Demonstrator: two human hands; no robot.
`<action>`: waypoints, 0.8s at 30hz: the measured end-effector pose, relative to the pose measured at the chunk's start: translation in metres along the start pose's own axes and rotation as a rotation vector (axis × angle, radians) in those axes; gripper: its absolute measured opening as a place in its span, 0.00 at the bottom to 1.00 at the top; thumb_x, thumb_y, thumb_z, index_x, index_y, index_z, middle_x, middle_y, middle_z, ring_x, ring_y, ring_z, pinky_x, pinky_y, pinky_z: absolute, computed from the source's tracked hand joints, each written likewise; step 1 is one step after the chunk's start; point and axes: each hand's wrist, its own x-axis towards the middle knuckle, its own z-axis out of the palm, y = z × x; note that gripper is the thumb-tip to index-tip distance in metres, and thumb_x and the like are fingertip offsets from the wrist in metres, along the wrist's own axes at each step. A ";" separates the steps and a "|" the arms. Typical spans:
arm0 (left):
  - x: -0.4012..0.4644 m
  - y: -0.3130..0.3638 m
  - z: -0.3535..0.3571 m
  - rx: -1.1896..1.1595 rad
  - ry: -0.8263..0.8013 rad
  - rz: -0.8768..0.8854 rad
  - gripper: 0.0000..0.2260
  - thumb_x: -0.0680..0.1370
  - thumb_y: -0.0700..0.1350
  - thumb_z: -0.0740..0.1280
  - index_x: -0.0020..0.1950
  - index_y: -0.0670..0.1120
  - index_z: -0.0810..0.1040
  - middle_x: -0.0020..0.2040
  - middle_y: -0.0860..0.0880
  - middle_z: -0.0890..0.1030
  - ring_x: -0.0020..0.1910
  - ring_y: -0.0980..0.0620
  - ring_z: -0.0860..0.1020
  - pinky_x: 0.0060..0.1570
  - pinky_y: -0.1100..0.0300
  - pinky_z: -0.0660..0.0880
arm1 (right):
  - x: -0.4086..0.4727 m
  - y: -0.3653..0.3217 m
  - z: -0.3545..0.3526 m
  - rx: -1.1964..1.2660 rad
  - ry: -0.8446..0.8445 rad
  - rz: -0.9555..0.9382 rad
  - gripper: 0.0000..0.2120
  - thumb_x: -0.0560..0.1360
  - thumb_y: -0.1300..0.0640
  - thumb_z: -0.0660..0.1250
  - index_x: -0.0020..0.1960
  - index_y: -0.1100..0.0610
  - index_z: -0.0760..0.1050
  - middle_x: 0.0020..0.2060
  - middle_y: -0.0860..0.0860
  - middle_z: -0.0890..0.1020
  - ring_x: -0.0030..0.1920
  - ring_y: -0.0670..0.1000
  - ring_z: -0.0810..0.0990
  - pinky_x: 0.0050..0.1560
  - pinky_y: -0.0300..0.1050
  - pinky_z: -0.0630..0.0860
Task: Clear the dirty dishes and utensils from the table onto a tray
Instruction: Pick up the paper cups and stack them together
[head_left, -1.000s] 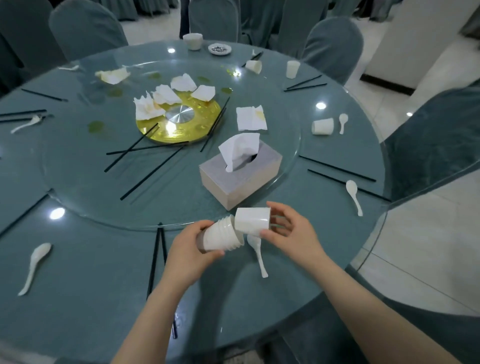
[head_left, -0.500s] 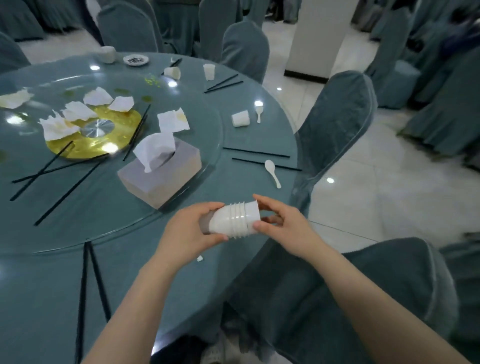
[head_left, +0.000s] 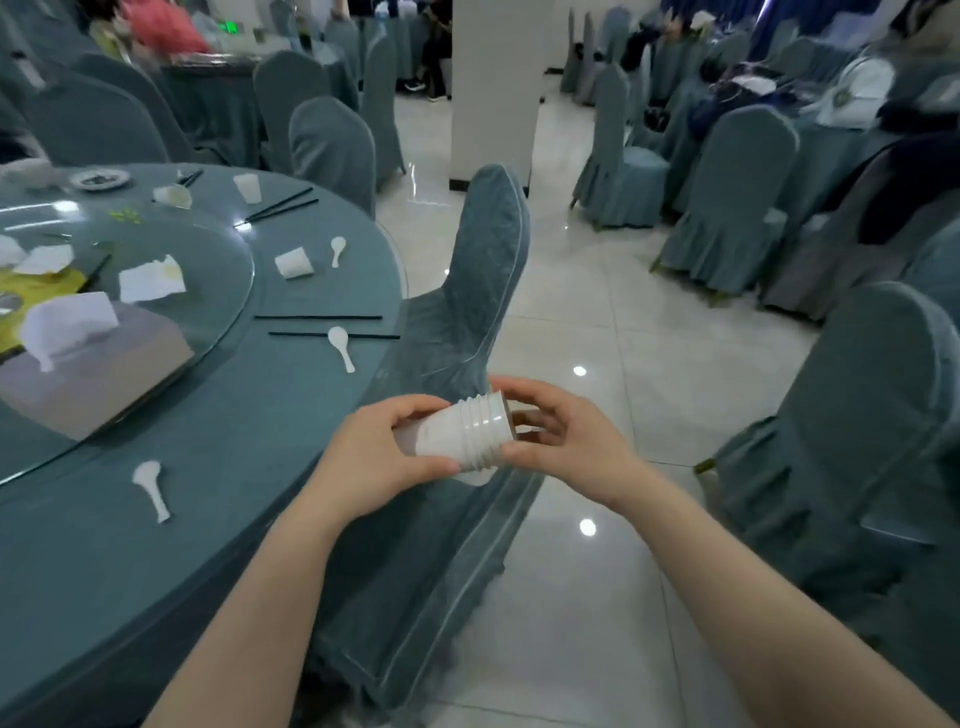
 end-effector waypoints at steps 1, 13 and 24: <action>0.001 0.012 0.012 0.002 -0.015 0.006 0.24 0.61 0.52 0.79 0.55 0.61 0.79 0.49 0.65 0.81 0.50 0.65 0.78 0.51 0.63 0.73 | -0.008 0.002 -0.013 0.005 0.019 0.005 0.26 0.66 0.55 0.75 0.59 0.36 0.74 0.57 0.43 0.80 0.55 0.47 0.80 0.55 0.45 0.79; 0.084 0.060 0.102 0.157 0.019 0.037 0.34 0.62 0.53 0.78 0.65 0.64 0.70 0.49 0.68 0.72 0.49 0.66 0.72 0.46 0.73 0.63 | 0.035 0.049 -0.121 0.136 0.060 0.054 0.19 0.72 0.61 0.72 0.58 0.43 0.75 0.57 0.46 0.80 0.54 0.44 0.81 0.52 0.41 0.80; 0.252 0.043 0.109 0.016 0.137 -0.053 0.30 0.61 0.53 0.77 0.61 0.67 0.73 0.57 0.64 0.77 0.55 0.60 0.75 0.54 0.60 0.69 | 0.188 0.079 -0.231 0.061 0.091 0.129 0.10 0.76 0.56 0.68 0.55 0.44 0.77 0.54 0.43 0.83 0.55 0.38 0.80 0.58 0.39 0.75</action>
